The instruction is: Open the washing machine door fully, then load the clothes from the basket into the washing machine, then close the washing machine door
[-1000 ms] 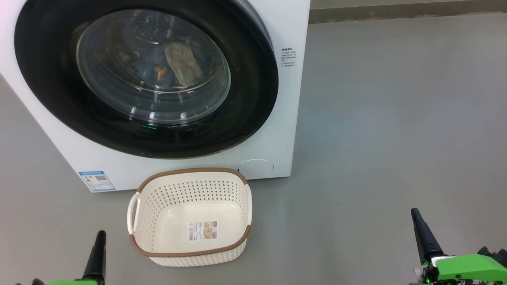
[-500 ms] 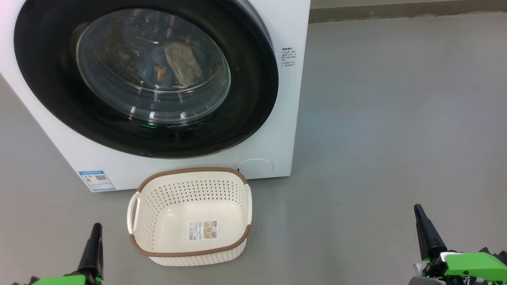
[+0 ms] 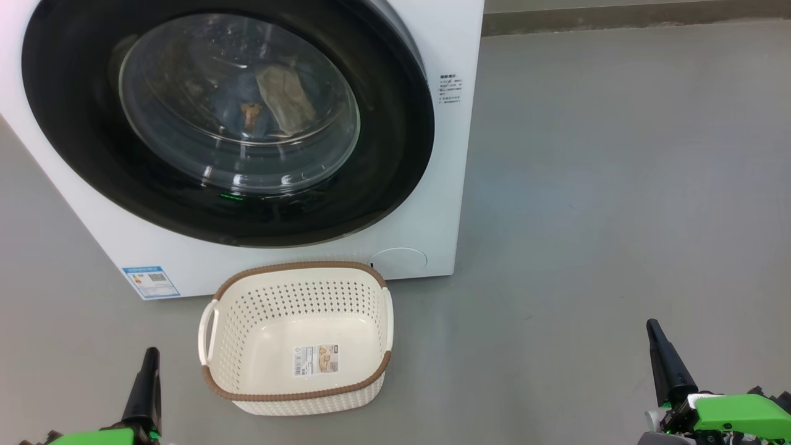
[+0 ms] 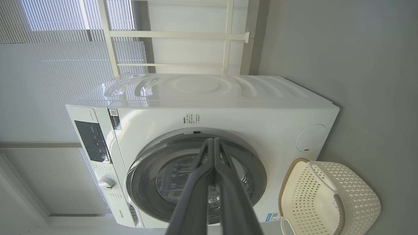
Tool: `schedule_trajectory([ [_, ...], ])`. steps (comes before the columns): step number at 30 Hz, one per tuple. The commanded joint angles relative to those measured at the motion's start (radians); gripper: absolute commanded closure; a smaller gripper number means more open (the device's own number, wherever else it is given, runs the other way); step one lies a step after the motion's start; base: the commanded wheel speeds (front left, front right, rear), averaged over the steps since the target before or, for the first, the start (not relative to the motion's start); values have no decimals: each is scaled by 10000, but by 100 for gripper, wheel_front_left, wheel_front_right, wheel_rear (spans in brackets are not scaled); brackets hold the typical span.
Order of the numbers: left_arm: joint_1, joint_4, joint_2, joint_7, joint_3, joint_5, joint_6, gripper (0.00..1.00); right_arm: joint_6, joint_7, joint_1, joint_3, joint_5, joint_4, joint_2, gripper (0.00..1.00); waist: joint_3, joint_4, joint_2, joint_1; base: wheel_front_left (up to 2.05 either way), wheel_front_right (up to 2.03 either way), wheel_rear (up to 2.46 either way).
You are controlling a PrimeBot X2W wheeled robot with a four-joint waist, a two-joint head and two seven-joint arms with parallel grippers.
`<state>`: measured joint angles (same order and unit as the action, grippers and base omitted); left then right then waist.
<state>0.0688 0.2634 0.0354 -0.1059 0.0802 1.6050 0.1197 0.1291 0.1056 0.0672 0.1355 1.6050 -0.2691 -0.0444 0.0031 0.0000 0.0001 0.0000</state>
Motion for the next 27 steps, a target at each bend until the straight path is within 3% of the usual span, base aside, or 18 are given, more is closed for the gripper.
schedule_trajectory([
  [1,394,-179,154,-76,340,32,109,100,16,68,406,-227,44,244,-73,100,0,0,-1,0,0,0,0],
  [27,394,-180,152,-78,342,29,109,100,16,74,407,-220,38,244,-68,100,0,0,-1,0,0,0,0],
])
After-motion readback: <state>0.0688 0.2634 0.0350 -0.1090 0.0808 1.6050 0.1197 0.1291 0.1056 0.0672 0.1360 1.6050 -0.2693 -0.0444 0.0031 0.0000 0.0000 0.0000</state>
